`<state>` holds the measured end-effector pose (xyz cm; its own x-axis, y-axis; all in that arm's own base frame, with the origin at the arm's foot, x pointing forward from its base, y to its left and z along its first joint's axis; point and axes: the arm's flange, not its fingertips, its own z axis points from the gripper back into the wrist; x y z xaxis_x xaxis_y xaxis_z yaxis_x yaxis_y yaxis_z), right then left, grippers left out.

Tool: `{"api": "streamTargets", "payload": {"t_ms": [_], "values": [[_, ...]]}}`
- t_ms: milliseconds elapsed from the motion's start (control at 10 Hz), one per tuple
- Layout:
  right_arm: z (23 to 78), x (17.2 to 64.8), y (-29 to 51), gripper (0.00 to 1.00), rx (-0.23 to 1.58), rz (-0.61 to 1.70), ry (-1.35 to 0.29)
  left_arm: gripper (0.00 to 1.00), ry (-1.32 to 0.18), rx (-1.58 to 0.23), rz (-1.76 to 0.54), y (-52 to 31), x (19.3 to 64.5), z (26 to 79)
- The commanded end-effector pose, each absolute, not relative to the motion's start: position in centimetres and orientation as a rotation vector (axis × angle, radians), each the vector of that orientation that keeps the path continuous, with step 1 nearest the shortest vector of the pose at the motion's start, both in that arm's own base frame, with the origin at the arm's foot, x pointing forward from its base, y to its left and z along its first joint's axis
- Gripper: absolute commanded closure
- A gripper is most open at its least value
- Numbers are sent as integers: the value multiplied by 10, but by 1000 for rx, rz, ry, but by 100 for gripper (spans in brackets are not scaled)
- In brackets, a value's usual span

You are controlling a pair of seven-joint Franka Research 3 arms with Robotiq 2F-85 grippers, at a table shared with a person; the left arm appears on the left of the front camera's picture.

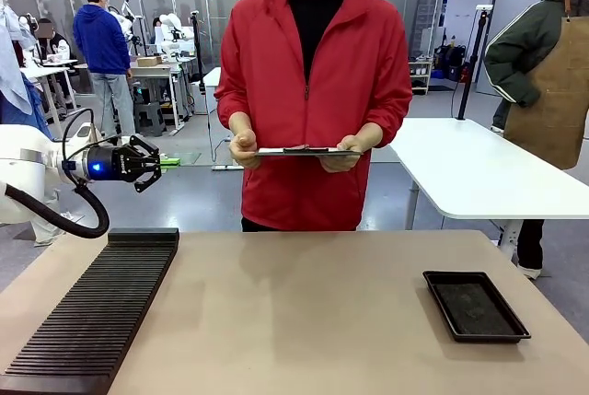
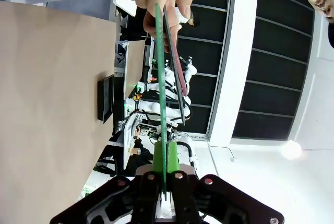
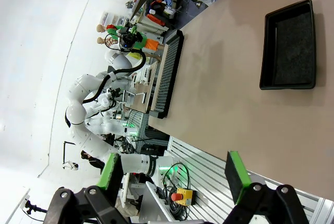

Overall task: Inspect the PCB.
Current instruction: Release the Blank PCB you were holding.

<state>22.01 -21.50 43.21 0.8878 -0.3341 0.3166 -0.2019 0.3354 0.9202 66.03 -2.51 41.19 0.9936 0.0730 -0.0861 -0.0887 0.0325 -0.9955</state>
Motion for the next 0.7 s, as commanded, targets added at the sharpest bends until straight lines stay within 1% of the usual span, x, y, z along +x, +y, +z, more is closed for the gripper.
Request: {"api": "streamTargets", "payload": {"t_ms": [0, 600], "values": [[433, 220, -216, 0, 1248, -80, -518, 97, 17, -1535, 118, -26, 656, 416], [433, 220, -216, 0, 1248, -80, -518, 97, 17, -1535, 118, -26, 656, 416]]}}
